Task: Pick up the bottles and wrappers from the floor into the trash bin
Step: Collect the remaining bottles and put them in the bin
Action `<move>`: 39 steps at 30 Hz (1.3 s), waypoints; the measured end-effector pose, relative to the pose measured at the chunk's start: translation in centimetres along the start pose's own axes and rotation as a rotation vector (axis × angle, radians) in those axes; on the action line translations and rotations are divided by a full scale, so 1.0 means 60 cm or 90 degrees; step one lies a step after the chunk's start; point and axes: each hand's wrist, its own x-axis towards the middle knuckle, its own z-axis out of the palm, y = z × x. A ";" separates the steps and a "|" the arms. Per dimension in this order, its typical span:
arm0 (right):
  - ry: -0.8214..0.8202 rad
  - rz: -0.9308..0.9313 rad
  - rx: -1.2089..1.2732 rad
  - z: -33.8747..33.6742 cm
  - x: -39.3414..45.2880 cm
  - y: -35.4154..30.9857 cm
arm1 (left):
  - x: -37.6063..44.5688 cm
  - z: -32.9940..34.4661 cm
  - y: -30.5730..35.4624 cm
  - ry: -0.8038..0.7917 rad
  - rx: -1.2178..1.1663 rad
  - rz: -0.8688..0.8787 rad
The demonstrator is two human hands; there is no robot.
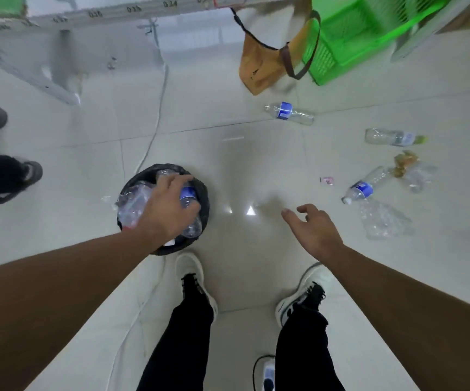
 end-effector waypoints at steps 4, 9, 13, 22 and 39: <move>0.037 0.052 0.068 -0.104 0.005 0.121 | 0.021 0.069 0.151 -0.055 0.039 0.073; 0.097 0.126 0.143 -0.220 0.001 0.309 | 0.030 0.189 0.338 -0.106 0.096 0.137; 0.119 0.196 0.226 -0.283 -0.016 0.445 | 0.016 0.281 0.464 -0.153 0.121 0.162; 0.095 0.179 0.272 -0.400 -0.012 0.605 | 0.005 0.435 0.659 -0.174 0.117 0.080; 0.117 0.153 0.127 -0.367 0.359 0.674 | 0.247 0.788 0.719 -0.186 0.243 0.173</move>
